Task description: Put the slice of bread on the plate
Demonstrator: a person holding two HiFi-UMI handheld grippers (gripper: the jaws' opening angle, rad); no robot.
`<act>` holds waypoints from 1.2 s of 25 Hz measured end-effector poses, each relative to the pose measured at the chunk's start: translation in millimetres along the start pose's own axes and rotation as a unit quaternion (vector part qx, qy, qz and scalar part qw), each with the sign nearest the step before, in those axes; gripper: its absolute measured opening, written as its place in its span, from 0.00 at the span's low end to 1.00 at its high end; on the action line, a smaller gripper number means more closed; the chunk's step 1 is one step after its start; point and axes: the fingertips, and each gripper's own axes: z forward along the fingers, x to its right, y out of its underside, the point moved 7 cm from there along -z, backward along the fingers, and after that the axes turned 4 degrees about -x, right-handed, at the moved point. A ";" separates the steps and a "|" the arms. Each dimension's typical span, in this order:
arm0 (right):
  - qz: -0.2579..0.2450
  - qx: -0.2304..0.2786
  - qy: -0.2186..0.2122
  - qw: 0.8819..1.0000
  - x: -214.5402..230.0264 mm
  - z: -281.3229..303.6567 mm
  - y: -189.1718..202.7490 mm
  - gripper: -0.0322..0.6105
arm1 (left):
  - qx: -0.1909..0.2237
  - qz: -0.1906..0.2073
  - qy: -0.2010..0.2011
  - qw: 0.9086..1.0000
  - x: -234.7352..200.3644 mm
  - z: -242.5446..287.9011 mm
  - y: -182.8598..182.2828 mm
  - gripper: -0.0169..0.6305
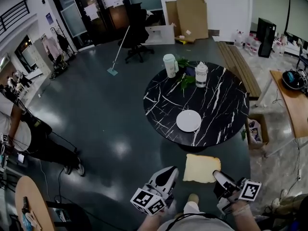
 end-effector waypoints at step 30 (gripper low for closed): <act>0.042 -0.005 -0.005 0.999 47.1 29.9 -53.9 0.19 | -0.006 -0.027 -0.044 0.999 -40.3 59.1 -0.6 0.04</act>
